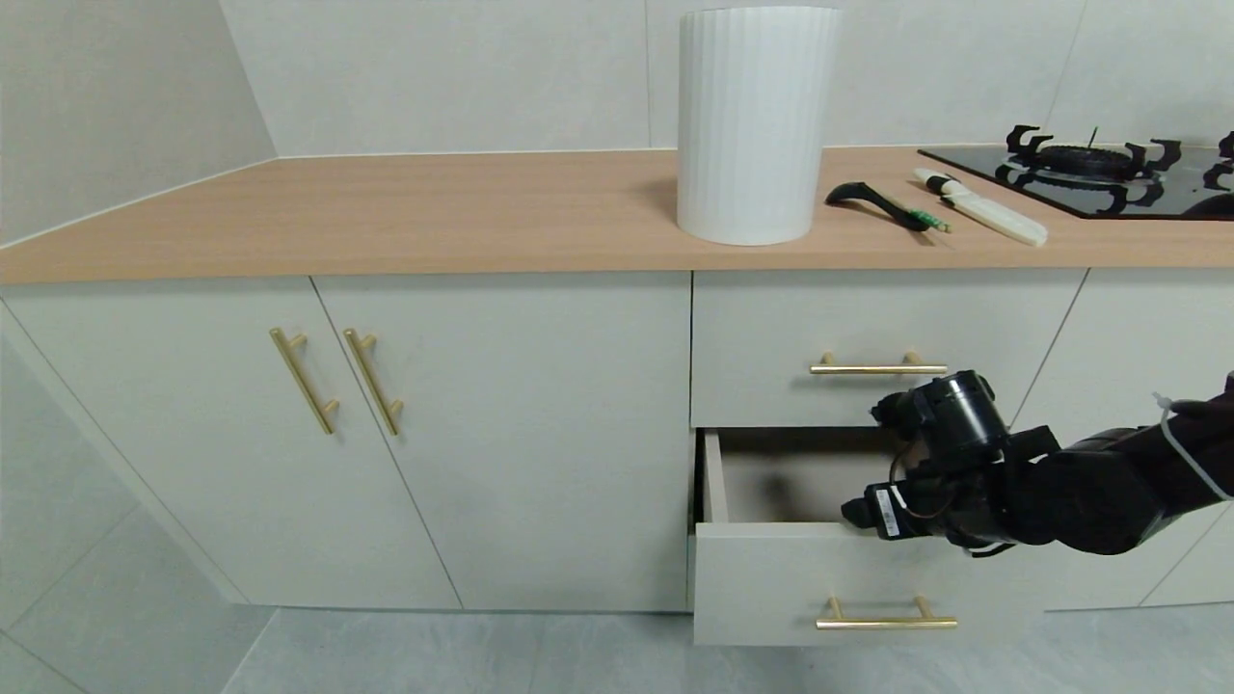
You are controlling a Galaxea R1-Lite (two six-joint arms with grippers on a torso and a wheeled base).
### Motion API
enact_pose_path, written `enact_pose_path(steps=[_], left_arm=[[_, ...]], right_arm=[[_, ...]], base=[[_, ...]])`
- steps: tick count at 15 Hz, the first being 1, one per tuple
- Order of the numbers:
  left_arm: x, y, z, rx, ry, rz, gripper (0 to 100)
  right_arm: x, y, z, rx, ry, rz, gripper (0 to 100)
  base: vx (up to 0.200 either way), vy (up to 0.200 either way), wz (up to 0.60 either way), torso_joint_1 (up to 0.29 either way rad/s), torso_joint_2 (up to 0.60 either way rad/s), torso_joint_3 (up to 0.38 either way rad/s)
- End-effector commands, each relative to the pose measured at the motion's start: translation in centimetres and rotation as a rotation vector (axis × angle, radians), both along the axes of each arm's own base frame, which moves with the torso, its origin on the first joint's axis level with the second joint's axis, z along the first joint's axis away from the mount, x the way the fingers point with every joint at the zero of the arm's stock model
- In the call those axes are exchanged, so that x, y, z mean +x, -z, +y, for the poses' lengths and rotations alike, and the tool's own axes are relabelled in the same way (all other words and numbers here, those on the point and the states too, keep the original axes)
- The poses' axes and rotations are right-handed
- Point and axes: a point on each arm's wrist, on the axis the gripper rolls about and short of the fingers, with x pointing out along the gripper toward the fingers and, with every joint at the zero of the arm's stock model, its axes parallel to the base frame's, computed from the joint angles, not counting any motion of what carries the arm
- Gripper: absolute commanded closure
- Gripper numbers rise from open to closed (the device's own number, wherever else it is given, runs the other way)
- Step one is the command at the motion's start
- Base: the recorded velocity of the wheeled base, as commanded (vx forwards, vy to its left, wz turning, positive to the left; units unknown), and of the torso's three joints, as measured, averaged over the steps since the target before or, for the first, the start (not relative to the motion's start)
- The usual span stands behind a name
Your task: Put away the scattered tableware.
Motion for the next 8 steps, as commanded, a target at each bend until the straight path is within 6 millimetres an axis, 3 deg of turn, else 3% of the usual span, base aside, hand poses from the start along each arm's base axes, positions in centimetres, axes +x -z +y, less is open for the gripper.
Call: enact_pose_path(steps=[1,8], left_arm=[[0.0,0.0,0.0,0.000,0.000,0.001,0],[0.0,0.0,0.0,0.000,0.000,0.001,0]], right_arm=[[-0.9,-0.9,0.2,-0.016,-0.032,0.010,0],[-4.7,-1.5,1.1,-0.131,-0.147,0.194,0]], base=[[0.000,0.000,0.00,0.000,0.00,0.000],[0.000,0.000,0.00,0.000,0.00,0.000]])
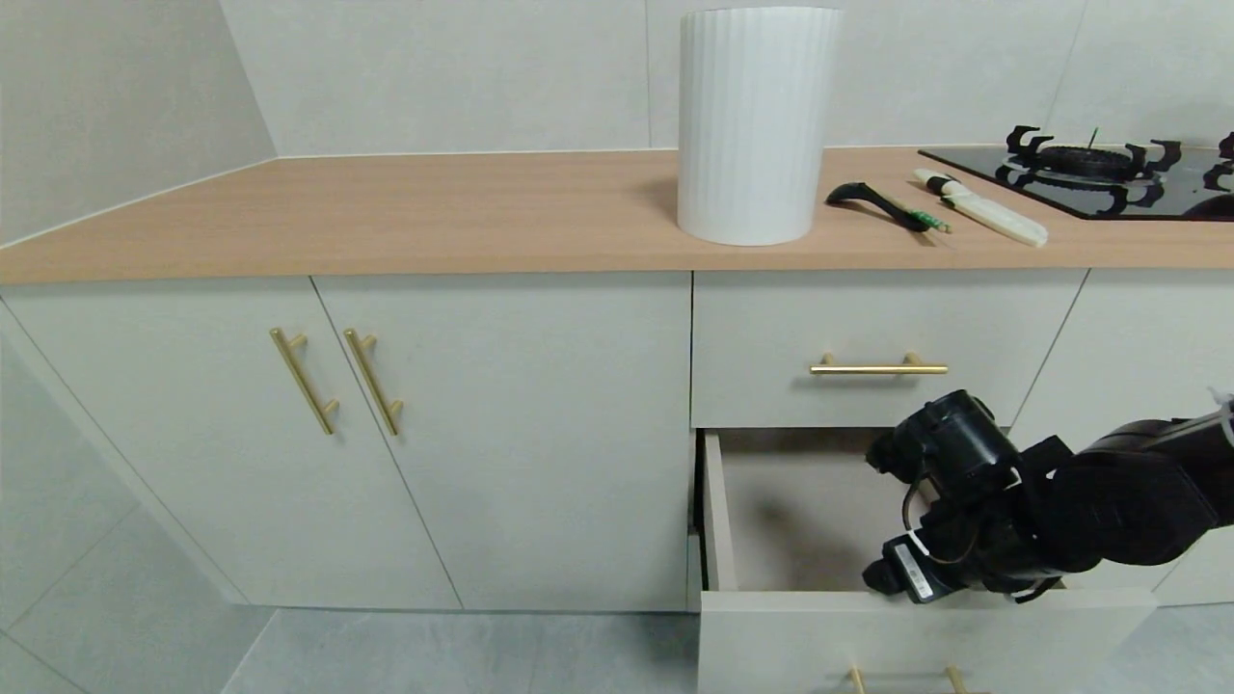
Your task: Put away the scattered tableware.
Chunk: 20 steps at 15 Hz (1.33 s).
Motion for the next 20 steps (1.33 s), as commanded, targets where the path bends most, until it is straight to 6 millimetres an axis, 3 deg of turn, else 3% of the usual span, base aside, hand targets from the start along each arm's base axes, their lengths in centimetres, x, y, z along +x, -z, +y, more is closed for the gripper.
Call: enact_pose_path(steps=[1,9,13,20], left_arm=[[0.0,0.0,0.0,0.000,0.000,0.001,0],[0.0,0.0,0.0,0.000,0.000,0.001,0],[0.0,0.0,0.0,0.000,0.000,0.001,0],[0.0,0.0,0.0,0.000,0.000,0.001,0]], right_arm=[[-1.1,-0.8,0.4,-0.010,-0.038,0.010,0],[-4.8,-0.6,0.5,-0.189,-0.192,0.244,0],[-5.7,-0.4,0.6,-0.237,-0.244,0.305,0],[-4.2,-2.2,1.1,-0.132,-0.167,0.172,0]], base=[[0.000,0.000,0.00,0.000,0.00,0.000],[0.000,0.000,0.00,0.000,0.00,0.000],[0.000,0.000,0.00,0.000,0.00,0.000],[0.000,0.000,0.00,0.000,0.00,0.000]])
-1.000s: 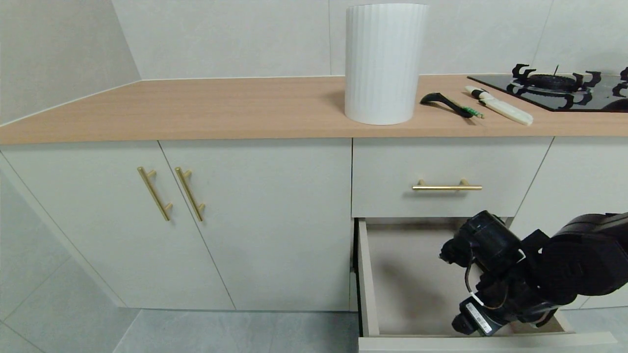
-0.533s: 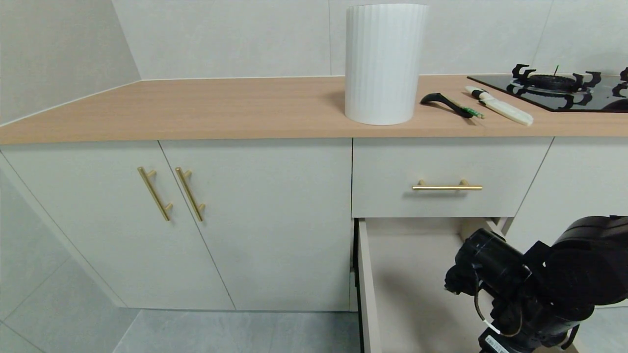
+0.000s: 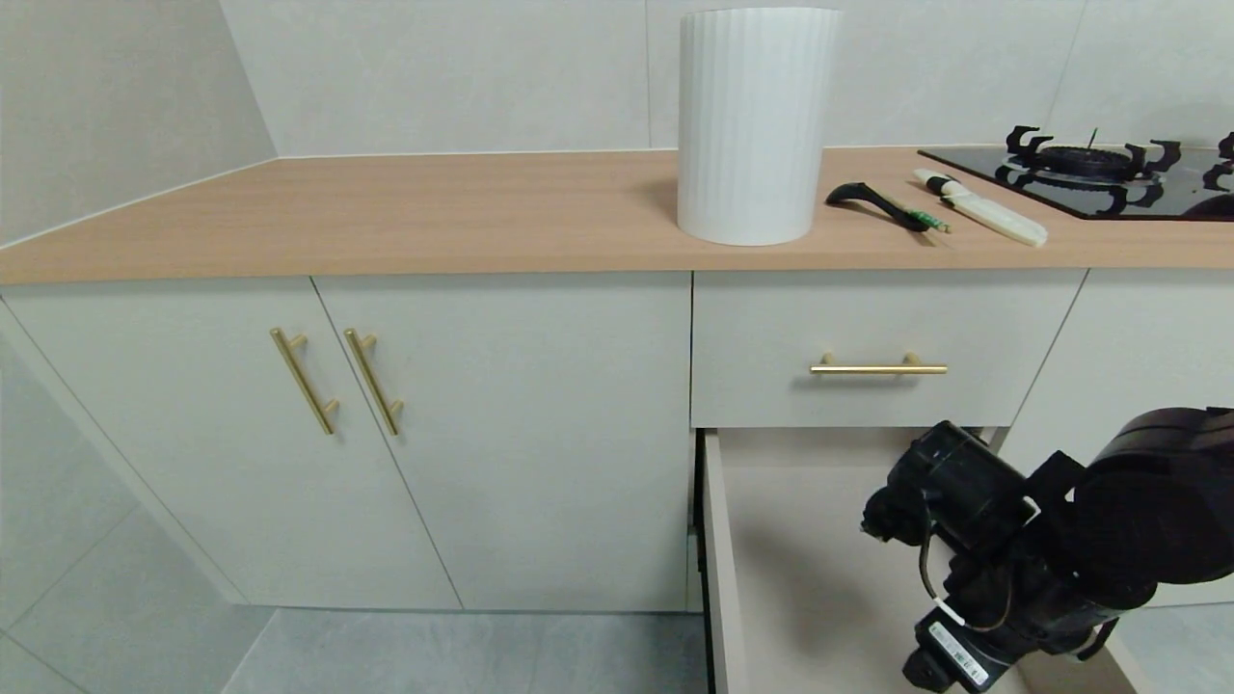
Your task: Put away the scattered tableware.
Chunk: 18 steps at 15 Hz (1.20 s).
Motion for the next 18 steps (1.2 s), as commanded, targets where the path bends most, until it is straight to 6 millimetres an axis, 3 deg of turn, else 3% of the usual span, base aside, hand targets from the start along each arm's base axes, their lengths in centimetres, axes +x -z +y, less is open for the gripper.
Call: enact_pose_path(steps=[1,4,13,18], left_arm=[[0.0,0.0,0.0,0.000,0.000,0.001,0],[0.0,0.0,0.0,0.000,0.000,0.001,0],[0.0,0.0,0.0,0.000,0.000,0.001,0],[0.0,0.0,0.0,0.000,0.000,0.001,0]], right_arm=[[1.0,-0.9,0.4,0.093,0.066,-0.101,0],[3.1,-1.6,0.0,0.216,0.173,-0.261,0],[3.5,-2.8,-0.4,0.224,0.212,-0.373,0],[3.7,-2.9,-0.6,0.226,0.222,-0.385,0]], base=[[0.000,0.000,0.00,0.000,0.00,0.000],[0.000,0.000,0.00,0.000,0.00,0.000],[0.000,0.000,0.00,0.002,-0.01,-0.009],[0.000,0.000,0.00,0.092,-0.32,-0.275]])
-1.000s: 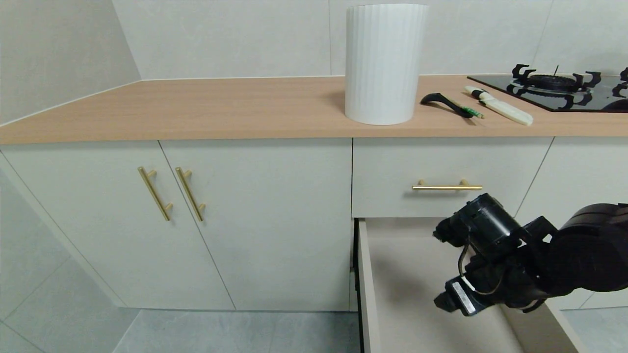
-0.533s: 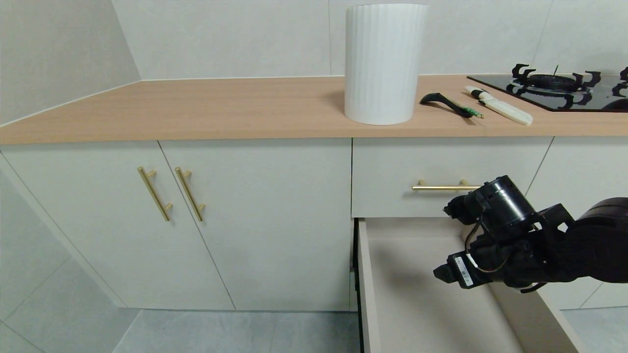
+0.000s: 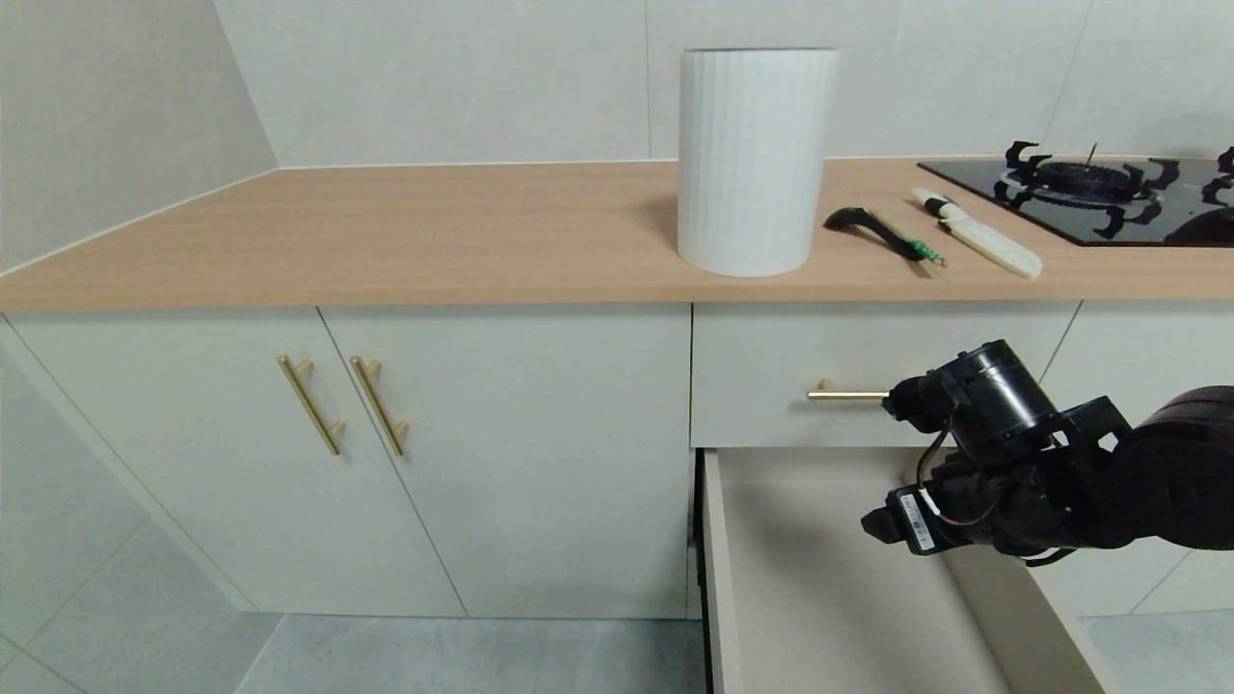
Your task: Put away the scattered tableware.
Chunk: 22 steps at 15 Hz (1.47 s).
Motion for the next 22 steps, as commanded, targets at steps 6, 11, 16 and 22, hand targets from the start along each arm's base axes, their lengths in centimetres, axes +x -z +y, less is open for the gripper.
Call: enact_pose_path(steps=[6,11,16,22], left_arm=[[0.0,0.0,0.0,0.000,0.000,0.002,0],[0.0,0.0,0.0,0.000,0.000,0.002,0],[0.0,0.0,0.0,0.000,0.000,0.002,0],[0.0,0.0,0.0,0.000,0.000,0.002,0]], right_arm=[[0.0,0.0,0.0,-0.001,0.001,0.001,0],[0.3,-0.3,0.0,0.002,0.014,-0.040,0],[2.3,-7.9,0.5,0.099,0.061,-0.391,0],[6.2,-8.3,-2.3,0.154,0.178,-0.482,0]], base=[[0.000,0.000,0.00,0.152,-0.50,-0.294],[0.000,0.000,0.00,0.184,-0.47,-0.284],[0.000,0.000,0.00,0.045,-0.10,-0.057],[0.000,0.000,0.00,0.000,0.00,0.000]])
